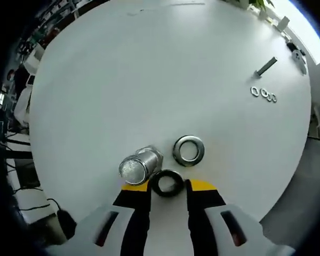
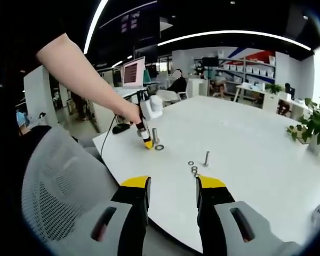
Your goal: Place the washer onto the threaded stud by aligning its center hole with the stud, sliding it down to the base, and recovering from edge contact or off-axis alignment until the washer reaches the visible bottom stop.
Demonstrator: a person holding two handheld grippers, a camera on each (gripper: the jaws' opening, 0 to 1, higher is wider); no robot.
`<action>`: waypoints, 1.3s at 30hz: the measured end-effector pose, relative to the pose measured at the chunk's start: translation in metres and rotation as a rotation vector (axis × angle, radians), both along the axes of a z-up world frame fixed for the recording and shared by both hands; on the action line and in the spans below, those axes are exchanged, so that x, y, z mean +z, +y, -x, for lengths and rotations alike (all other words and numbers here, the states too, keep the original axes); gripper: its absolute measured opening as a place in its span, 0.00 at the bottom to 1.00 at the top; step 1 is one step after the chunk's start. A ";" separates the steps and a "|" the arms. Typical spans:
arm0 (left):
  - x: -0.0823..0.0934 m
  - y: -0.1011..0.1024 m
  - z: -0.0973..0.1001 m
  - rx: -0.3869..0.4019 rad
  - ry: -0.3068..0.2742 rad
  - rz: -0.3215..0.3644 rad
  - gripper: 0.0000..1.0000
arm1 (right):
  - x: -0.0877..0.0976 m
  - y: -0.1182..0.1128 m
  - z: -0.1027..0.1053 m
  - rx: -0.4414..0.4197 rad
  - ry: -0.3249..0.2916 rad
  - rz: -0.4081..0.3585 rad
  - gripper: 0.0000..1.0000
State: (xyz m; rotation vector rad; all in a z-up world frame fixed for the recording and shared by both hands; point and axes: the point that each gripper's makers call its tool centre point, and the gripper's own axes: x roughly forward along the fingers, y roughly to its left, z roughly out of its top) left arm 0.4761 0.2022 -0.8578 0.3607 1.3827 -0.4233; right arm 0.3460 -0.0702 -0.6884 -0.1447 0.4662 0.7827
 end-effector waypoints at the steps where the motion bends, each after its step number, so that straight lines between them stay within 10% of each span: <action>1: 0.000 0.000 -0.001 0.011 -0.006 0.002 0.24 | 0.000 0.000 0.000 0.000 0.000 0.001 0.36; 12: -0.002 -0.002 -0.004 -0.052 -0.034 0.012 0.00 | 0.000 -0.001 0.000 -0.001 -0.003 0.008 0.36; 39: 0.002 0.017 0.038 -0.023 -0.010 0.019 0.29 | 0.000 -0.001 -0.001 -0.003 -0.003 0.007 0.36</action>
